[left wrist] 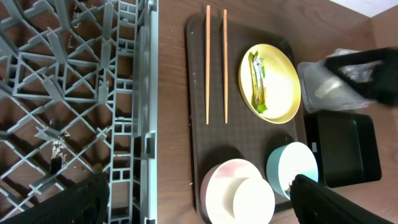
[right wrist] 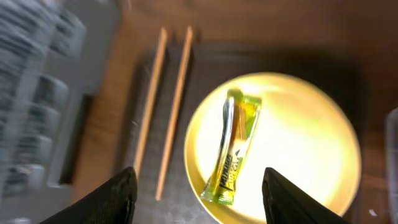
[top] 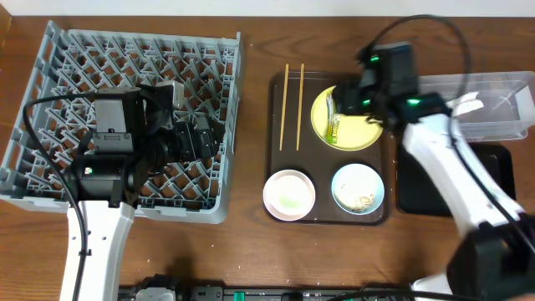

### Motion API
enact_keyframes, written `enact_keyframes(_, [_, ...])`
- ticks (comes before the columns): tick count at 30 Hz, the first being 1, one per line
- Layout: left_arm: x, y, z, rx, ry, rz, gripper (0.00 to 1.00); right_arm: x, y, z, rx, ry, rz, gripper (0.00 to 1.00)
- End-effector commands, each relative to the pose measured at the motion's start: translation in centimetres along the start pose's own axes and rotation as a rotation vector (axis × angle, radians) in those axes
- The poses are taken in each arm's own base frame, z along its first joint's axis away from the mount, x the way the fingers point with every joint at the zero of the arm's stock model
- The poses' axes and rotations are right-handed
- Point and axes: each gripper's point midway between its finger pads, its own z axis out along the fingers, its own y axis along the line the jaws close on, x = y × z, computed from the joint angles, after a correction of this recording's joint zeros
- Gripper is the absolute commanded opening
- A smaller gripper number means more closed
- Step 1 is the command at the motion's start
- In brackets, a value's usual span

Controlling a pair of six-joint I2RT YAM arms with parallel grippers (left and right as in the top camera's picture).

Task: Sort waste into correct bins and load items into the dishwasher
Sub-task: 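Return the right gripper to the plate and grasp the green wrapper, then drop the green wrapper into the clear plastic bin with the right gripper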

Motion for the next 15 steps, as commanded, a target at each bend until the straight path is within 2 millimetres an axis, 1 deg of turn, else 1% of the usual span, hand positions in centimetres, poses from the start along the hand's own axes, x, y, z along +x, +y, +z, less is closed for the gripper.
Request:
enact_keyframes(1, [-0.6,-0.4,-0.5,0.013,-0.016,0.003,0.94,2.3,-2.8,3.9,0.202,0.051,-0.021,0.68])
enact_keyframes(2, [-0.6,-0.4,-0.5,0.013,-0.015,0.003,0.94,2.7,-2.8,5.0,0.207,0.061,-0.016,0.72])
enact_keyframes(4, [-0.6,-0.4,-0.5,0.013,-0.015,0.003,0.94,3.4,-2.9,7.3,0.202,0.075,-0.021,0.73])
enact_keyframes(7, [-0.6,-0.4,-0.5,0.013,-0.016,0.003,0.94,4.8,-3.5,10.4,0.212,0.104,0.001,0.69])
enact_keyframes(8, [-0.6,-0.4,-0.5,0.013,-0.016,0.003,0.94,5.3,-3.7,11.1,0.217,0.115,0.011,0.66])
enact_keyframes(10, [-0.6,-0.4,-0.5,0.013,-0.015,0.003,0.94,6.1,-4.3,12.1,0.232,0.137,0.027,0.54])
enact_keyframes(11, [-0.6,-0.4,-0.5,0.013,-0.015,0.003,0.95,6.3,-4.5,12.4,0.235,0.142,0.029,0.44])
enact_keyframes(13, [-0.6,-0.4,-0.5,0.013,-0.016,0.003,0.94,6.3,-4.7,12.4,0.235,0.143,0.038,0.18])
enact_keyframes(15, [-0.6,-0.4,-0.5,0.013,-0.015,0.003,0.95,5.7,-4.3,11.7,0.209,0.135,0.046,0.02])
